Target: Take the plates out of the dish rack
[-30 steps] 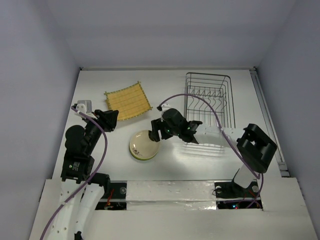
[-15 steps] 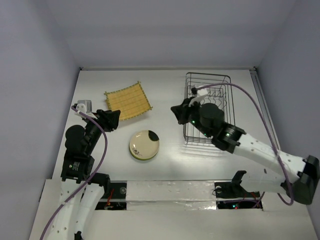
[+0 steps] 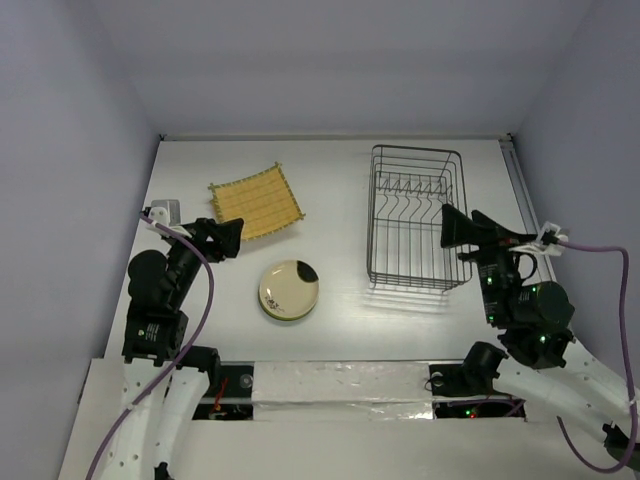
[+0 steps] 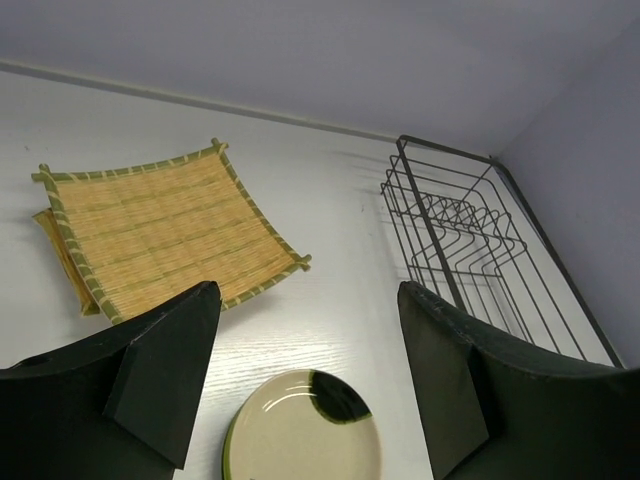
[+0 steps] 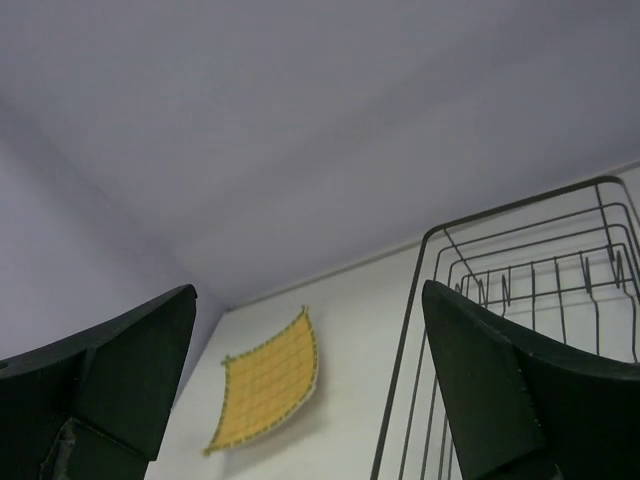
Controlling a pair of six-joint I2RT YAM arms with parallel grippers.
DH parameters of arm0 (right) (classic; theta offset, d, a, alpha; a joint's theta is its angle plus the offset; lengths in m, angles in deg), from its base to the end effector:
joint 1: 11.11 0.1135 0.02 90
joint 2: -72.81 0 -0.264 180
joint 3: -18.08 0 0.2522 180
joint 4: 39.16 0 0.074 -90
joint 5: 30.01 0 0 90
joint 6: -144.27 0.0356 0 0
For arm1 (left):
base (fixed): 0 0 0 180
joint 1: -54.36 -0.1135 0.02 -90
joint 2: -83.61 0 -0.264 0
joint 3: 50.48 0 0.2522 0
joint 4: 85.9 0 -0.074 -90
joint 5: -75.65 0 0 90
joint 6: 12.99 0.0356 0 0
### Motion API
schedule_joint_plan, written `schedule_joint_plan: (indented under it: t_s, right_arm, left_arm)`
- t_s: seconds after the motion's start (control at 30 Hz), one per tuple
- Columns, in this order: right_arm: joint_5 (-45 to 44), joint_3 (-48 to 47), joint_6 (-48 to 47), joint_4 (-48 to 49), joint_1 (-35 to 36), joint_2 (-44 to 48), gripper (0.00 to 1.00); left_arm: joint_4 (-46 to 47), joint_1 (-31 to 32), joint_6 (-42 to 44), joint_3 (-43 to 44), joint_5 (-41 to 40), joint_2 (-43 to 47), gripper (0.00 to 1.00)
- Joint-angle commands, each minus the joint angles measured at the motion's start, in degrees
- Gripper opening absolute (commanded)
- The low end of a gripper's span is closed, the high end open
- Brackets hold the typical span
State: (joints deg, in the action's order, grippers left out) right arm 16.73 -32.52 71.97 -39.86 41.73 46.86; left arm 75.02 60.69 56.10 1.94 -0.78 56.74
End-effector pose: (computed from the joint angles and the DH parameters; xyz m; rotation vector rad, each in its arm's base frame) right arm 0.0818 0.0675 0.3748 0.3094 1.2583 0.6245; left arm 0.1183 -0.0215 0.3538 0.0078 1.4856 -0.5586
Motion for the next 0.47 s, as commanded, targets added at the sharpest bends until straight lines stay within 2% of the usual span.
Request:
schedule_joint_plan:
  t_s: [0.0, 0.43]
  right_arm:
    - [-7.71, 3.26, -1.61, 5.75, -0.02, 2.13, 1.0]
    - [-5.96, 2.56, -1.61, 2.15, -0.02, -0.77, 1.0]
  left_arm:
    - [4.53, -0.53, -0.01, 1.34, 1.2, -0.29, 0.69]
    - [6.38, -1.05, -0.8, -0.07, 1.12, 0.51, 0.69]
